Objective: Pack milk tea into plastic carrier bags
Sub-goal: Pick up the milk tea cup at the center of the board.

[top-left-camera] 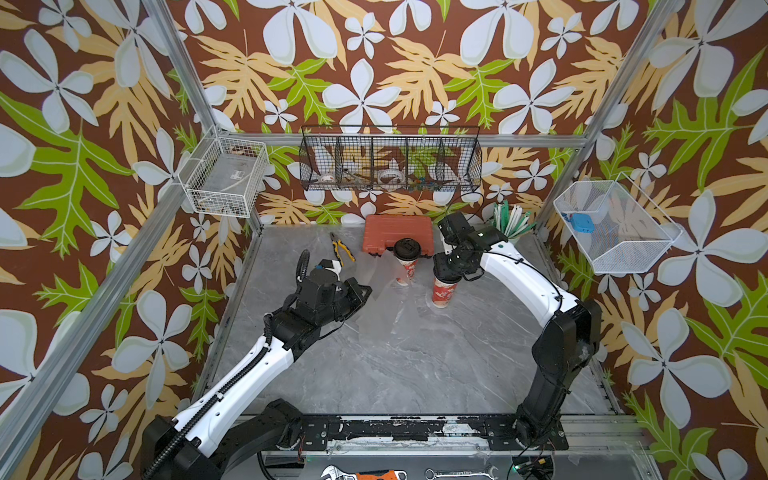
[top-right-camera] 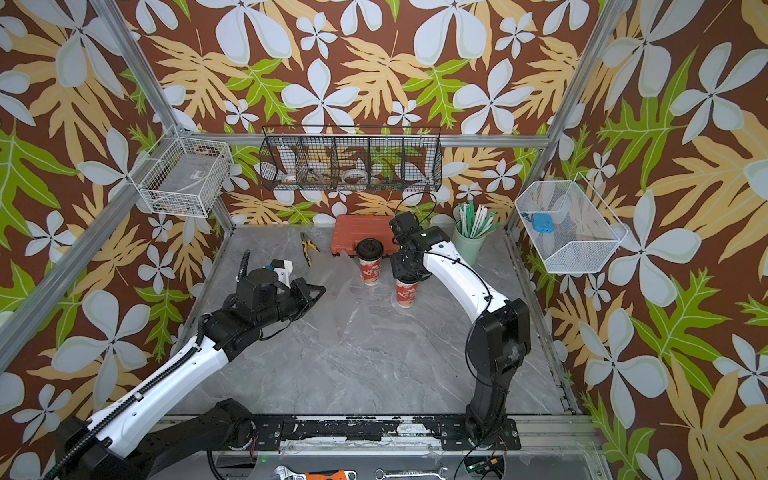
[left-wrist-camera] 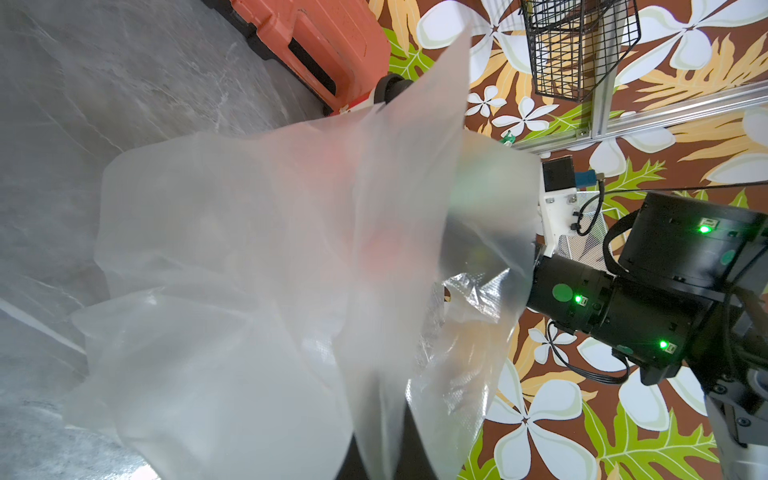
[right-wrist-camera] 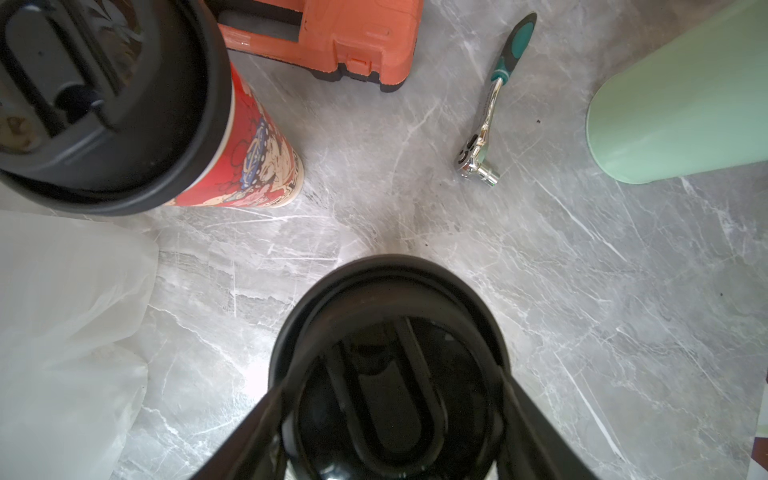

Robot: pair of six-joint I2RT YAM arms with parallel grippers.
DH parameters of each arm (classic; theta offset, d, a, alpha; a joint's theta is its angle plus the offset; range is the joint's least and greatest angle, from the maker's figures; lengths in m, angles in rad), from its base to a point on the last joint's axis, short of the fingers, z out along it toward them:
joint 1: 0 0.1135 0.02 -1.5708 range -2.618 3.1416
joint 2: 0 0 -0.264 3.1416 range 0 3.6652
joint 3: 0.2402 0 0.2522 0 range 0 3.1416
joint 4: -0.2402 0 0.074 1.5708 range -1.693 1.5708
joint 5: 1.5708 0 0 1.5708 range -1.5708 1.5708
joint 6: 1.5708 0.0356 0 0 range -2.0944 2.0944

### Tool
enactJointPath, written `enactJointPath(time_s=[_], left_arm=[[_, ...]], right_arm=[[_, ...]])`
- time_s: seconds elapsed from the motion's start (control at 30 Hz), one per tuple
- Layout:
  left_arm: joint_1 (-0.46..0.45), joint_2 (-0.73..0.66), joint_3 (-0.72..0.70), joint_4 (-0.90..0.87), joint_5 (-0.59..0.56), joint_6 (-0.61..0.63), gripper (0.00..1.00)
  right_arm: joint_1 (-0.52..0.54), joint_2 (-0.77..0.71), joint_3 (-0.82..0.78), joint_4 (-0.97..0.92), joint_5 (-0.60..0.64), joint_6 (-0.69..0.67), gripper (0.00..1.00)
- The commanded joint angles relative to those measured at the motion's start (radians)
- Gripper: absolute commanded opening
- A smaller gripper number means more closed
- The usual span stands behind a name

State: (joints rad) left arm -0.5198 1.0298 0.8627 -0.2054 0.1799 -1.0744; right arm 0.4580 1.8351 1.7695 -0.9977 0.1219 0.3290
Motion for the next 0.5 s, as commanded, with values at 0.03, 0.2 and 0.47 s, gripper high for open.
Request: enactJointPath(time_s=[0.03, 0.2, 0.47], left_arm=[[0.001, -0.007, -0.002, 0.021, -0.014, 0.001, 0.00], [0.001, -0.004, -0.001, 0.019, -0.020, 0.010, 0.00], [0.001, -0.001, -0.002, 0.017, -0.028, 0.016, 0.00]], right_arm=[[0.000, -0.016, 0.039, -0.075, 0.037, -0.002, 0.62], [0.000, -0.065, 0.121, -0.116, 0.029, 0.004, 0.61], [0.003, -0.192, 0.230, -0.142, -0.118, 0.033, 0.59]])
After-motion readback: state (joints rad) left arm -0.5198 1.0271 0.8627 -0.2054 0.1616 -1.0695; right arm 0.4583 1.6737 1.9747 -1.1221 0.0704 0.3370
